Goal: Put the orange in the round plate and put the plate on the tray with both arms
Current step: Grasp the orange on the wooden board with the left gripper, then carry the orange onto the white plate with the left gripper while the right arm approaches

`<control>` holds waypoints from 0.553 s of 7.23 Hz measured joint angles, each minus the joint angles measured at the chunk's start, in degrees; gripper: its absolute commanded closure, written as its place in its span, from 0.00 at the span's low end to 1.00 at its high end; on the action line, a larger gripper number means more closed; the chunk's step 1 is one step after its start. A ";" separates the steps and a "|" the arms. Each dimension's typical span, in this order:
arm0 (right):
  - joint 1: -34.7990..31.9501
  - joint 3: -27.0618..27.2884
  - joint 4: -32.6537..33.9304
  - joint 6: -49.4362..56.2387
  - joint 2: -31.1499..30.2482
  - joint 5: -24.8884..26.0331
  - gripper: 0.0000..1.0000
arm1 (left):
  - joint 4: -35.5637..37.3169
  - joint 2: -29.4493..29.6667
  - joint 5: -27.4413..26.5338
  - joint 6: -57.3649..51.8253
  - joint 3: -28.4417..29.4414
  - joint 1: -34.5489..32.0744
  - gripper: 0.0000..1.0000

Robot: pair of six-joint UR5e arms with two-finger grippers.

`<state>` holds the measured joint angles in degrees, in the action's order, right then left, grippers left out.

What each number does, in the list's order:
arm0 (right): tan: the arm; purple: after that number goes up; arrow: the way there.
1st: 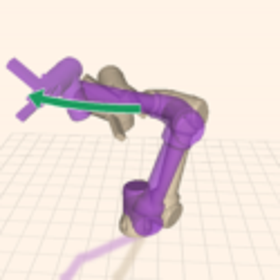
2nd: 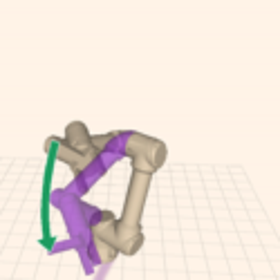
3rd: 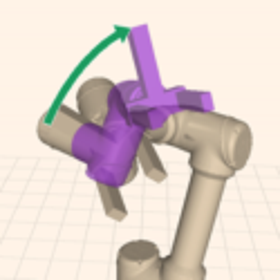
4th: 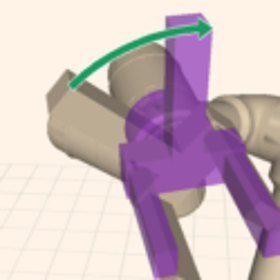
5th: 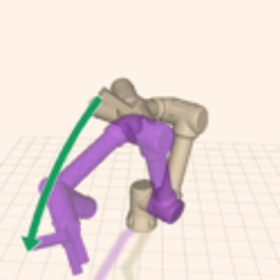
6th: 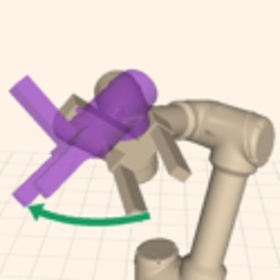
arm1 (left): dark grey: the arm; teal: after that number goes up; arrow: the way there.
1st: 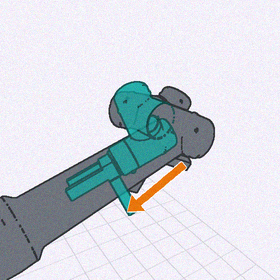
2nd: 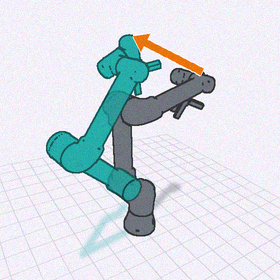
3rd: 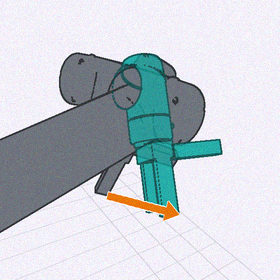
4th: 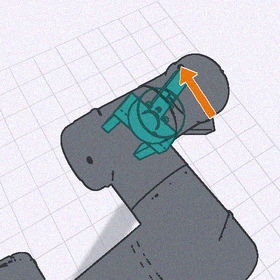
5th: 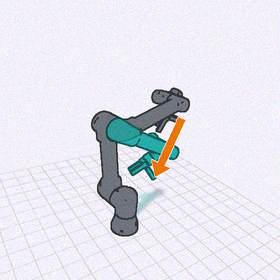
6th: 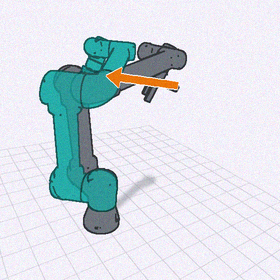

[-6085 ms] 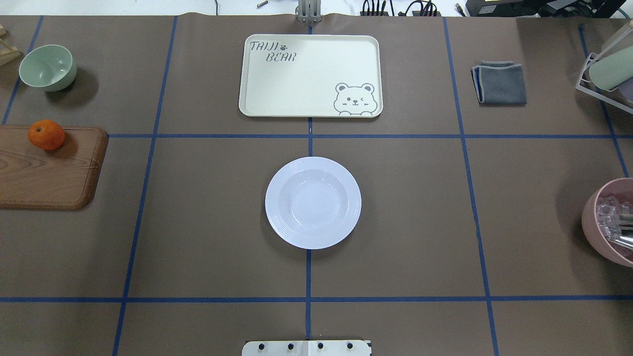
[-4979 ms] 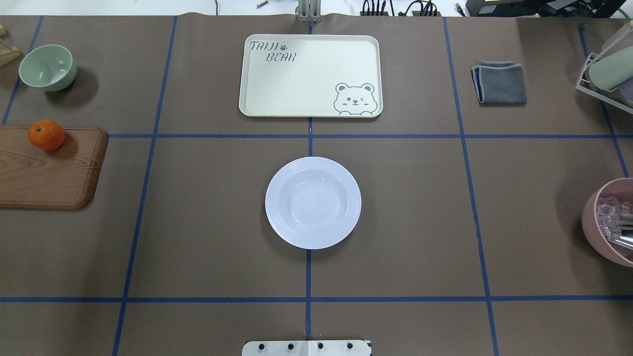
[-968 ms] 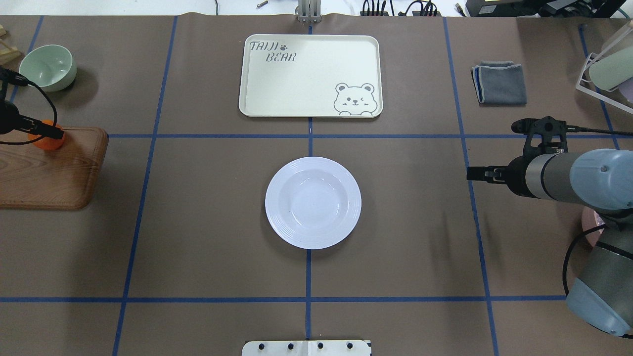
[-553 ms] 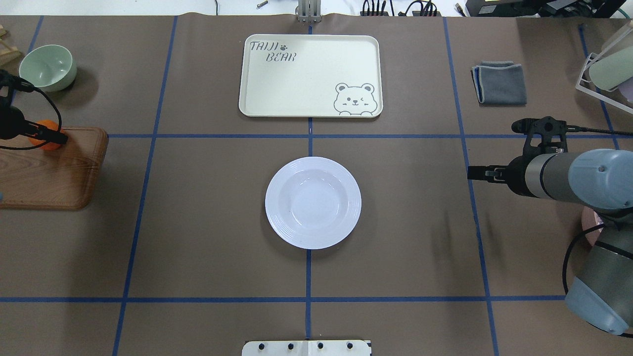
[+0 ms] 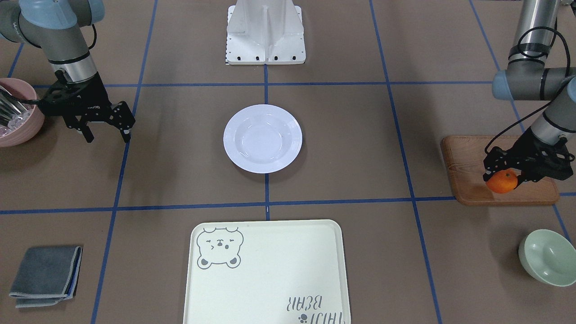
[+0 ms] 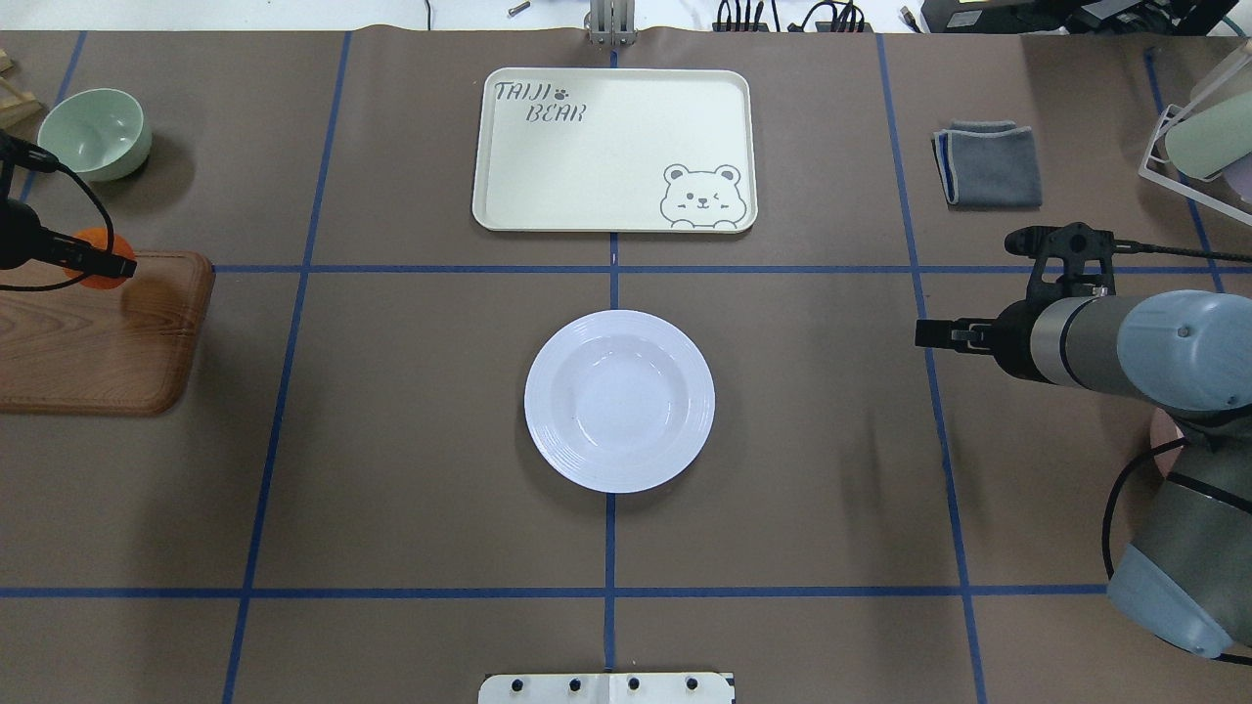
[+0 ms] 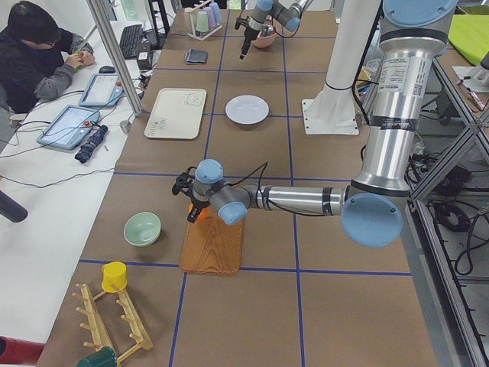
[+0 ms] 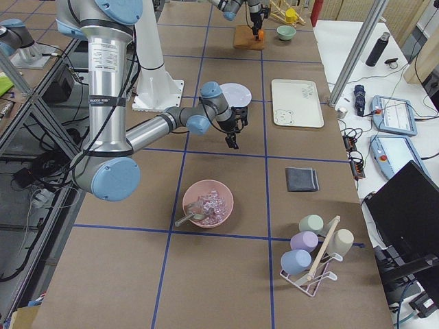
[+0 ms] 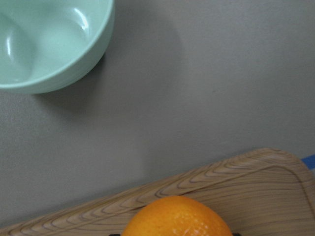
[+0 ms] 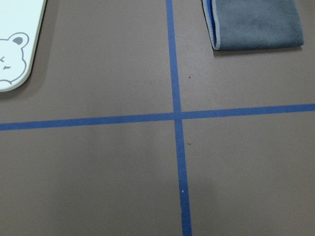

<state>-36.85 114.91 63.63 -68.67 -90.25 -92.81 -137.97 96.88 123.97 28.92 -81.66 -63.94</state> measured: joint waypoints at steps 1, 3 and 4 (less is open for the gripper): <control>0.01 0.04 -0.13 -0.03 1.60 0.54 0.00 | 4.17 0.25 1.90 1.15 -5.09 -2.06 1.00; 0.14 -0.15 -0.29 -0.04 5.99 0.65 0.00 | 21.50 3.73 -0.63 7.53 -19.25 -1.71 1.00; 0.54 -0.13 -0.29 0.00 8.02 0.54 0.00 | 29.48 7.93 -2.88 12.80 -23.77 1.81 1.00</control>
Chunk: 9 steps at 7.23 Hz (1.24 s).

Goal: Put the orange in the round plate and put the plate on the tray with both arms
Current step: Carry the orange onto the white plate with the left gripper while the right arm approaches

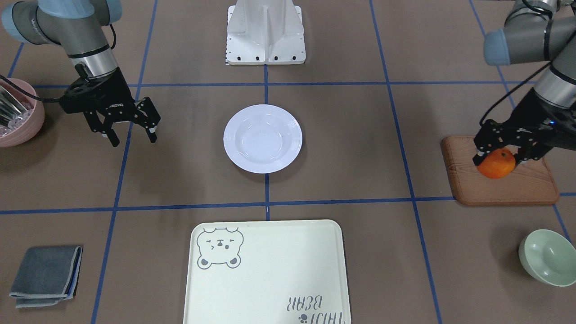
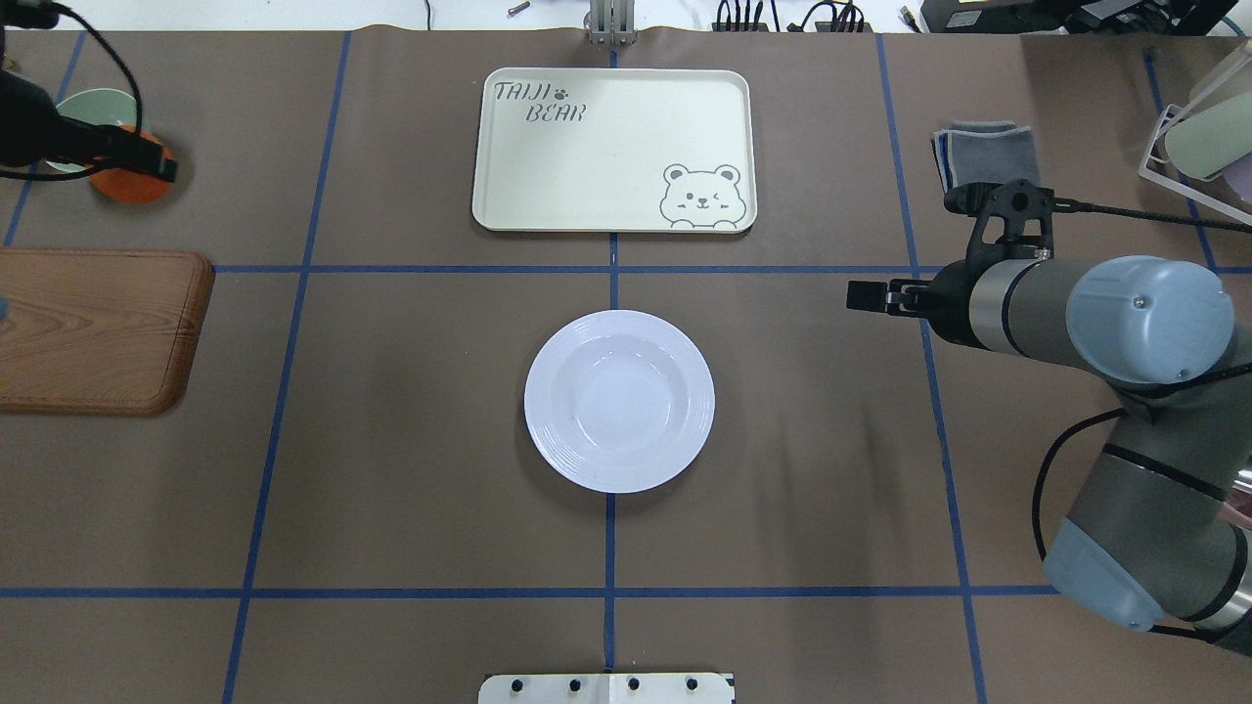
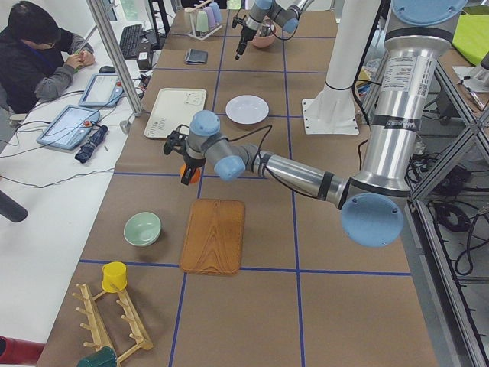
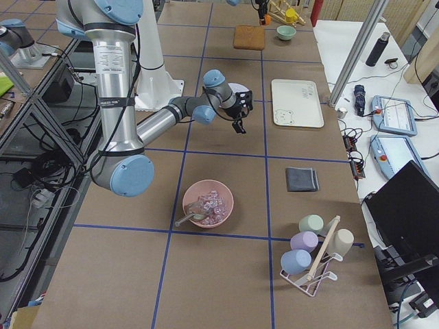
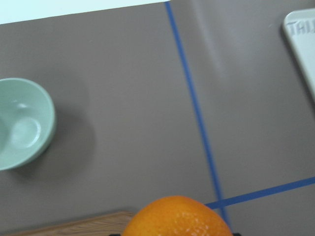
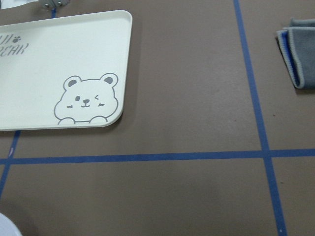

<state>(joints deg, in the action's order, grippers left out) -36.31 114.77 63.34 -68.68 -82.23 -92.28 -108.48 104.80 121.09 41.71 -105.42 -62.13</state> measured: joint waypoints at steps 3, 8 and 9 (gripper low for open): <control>2.96 0.09 0.75 -3.53 2.47 -0.29 0.00 | 13.06 13.85 -11.03 17.47 -1.49 15.84 1.00; 6.56 0.45 0.91 -13.22 2.35 -0.17 0.00 | 15.00 25.65 -24.29 33.93 8.73 34.17 1.00; 7.25 0.56 0.91 -13.46 0.85 -0.12 0.00 | 14.91 25.75 -25.53 34.21 9.19 36.13 1.00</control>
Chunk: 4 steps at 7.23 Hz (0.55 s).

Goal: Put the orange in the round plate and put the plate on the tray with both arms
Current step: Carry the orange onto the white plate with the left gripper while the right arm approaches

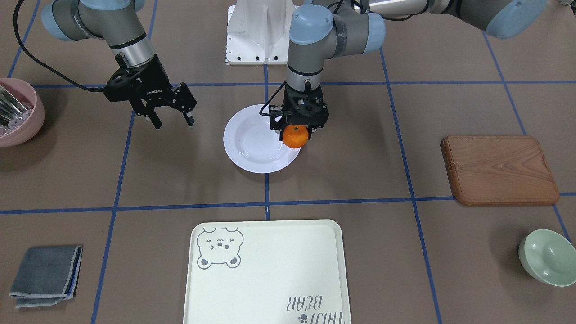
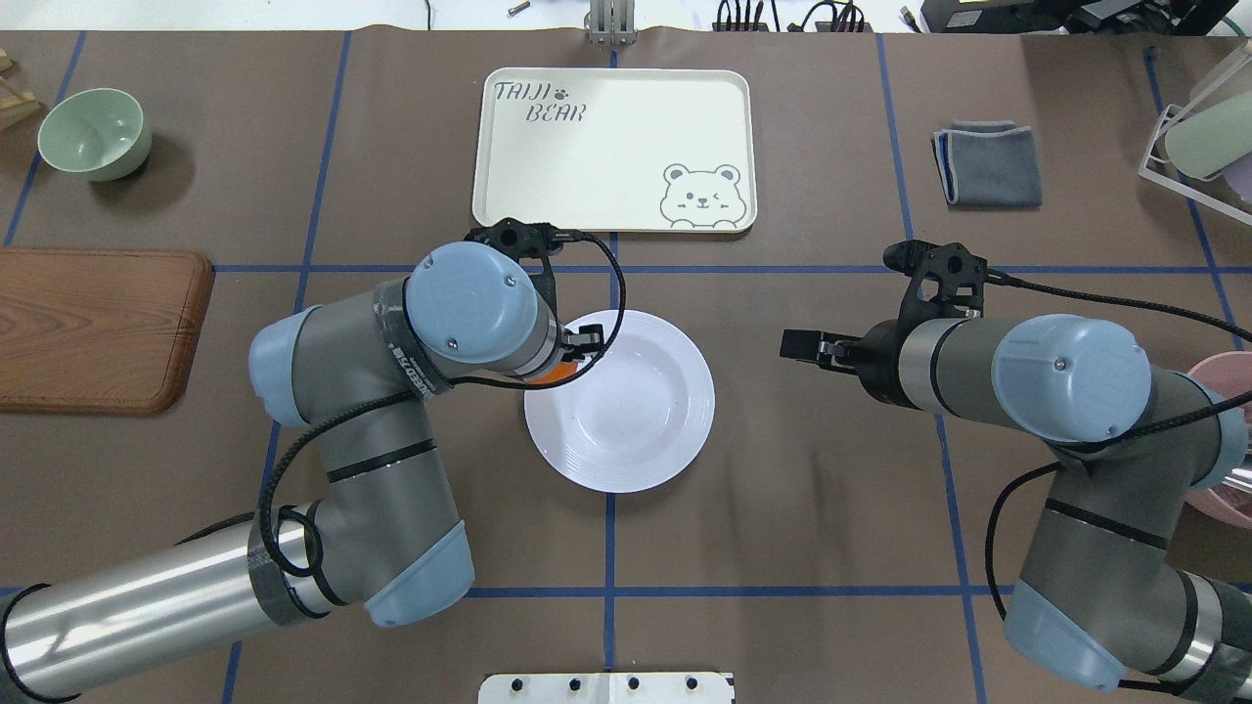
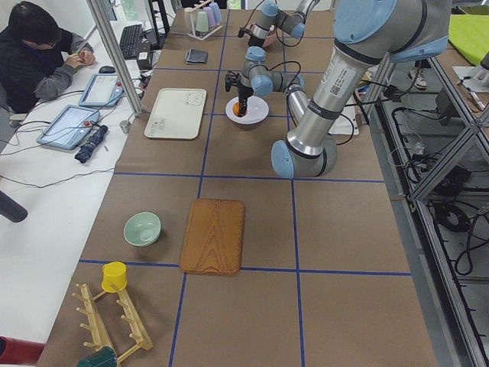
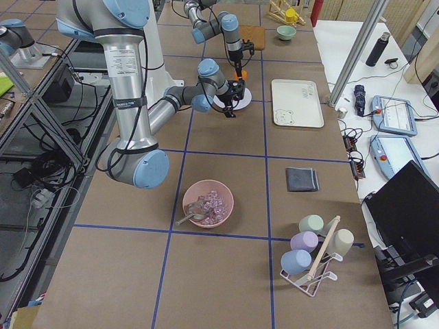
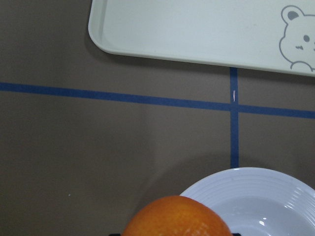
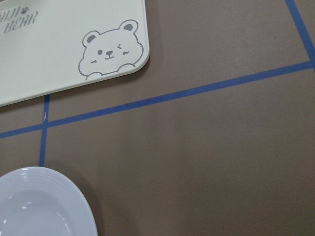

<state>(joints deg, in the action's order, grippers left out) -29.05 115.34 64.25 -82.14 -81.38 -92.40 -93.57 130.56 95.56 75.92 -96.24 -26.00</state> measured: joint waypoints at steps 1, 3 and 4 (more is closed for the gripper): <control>0.88 0.14 0.00 -0.08 -1.44 0.13 0.00 | -0.20 0.23 -0.53 0.59 0.32 1.39 1.00; 2.46 0.22 0.00 -0.18 -2.51 0.57 0.00 | -0.96 1.90 -0.78 2.21 1.55 2.54 0.94; 2.92 0.23 0.00 -0.20 -2.60 0.69 0.00 | -2.87 2.68 -1.09 2.52 3.38 2.65 0.83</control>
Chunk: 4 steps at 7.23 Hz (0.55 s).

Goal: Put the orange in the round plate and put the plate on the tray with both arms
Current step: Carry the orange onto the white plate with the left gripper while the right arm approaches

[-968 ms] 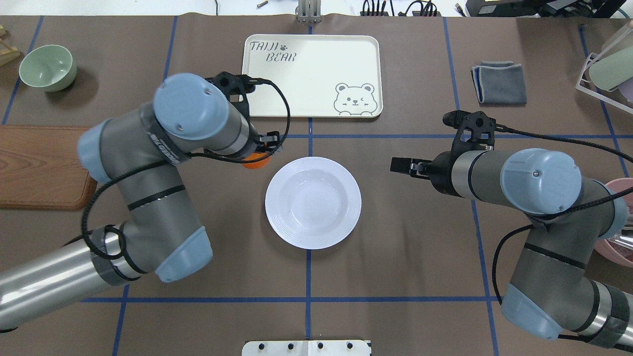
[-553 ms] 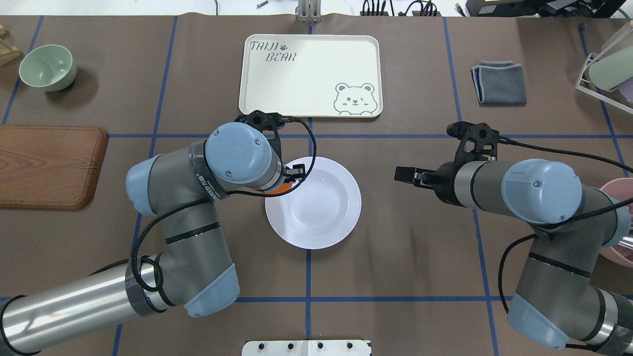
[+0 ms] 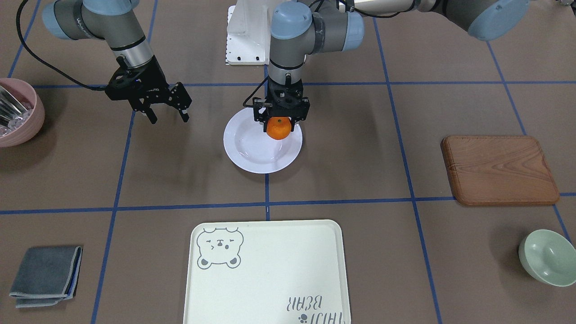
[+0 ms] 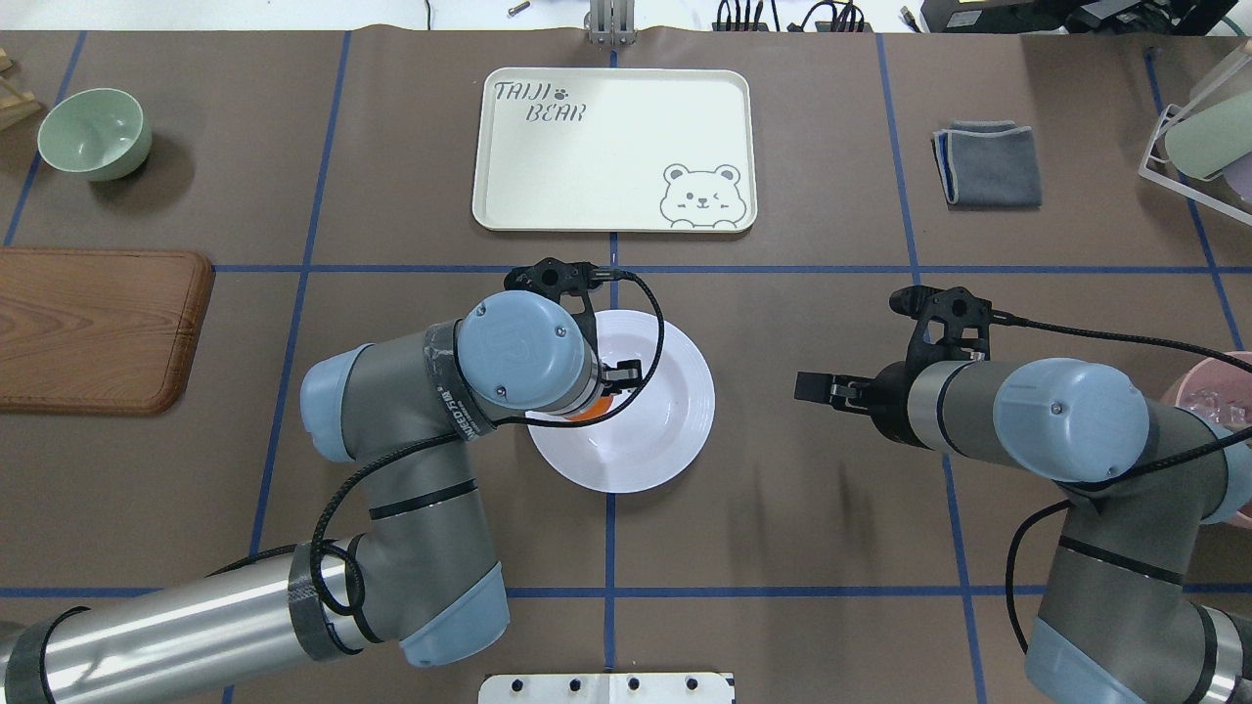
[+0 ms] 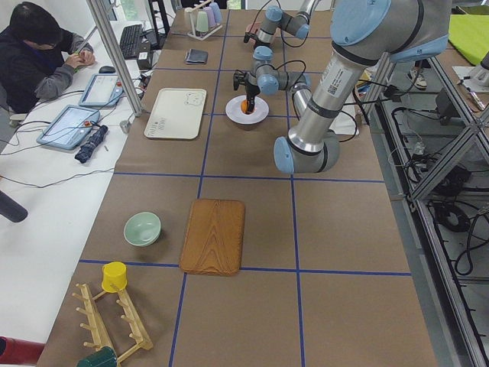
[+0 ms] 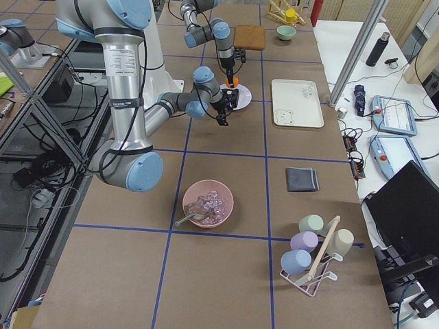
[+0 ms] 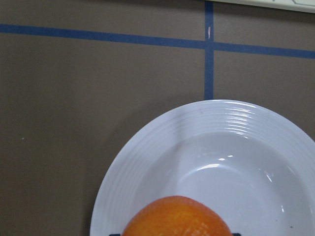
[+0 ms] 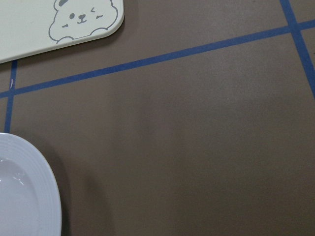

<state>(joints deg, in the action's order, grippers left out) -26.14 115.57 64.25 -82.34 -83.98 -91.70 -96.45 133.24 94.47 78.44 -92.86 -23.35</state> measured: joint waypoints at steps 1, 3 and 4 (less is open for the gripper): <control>0.28 0.00 -0.02 -0.01 -0.02 0.07 0.00 | -3.47 0.50 -0.63 0.27 2.66 0.03 0.58; 0.51 0.06 -0.08 -0.01 0.11 0.12 0.00 | -7.75 1.16 -1.64 0.74 6.04 0.11 0.01; 0.53 0.08 -0.09 -0.01 0.24 0.14 0.00 | -8.29 1.41 -2.96 0.76 6.43 0.13 0.01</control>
<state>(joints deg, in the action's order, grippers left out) -25.60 115.65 64.16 -82.35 -83.74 -91.56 -104.73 134.65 91.50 79.20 -86.43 -23.22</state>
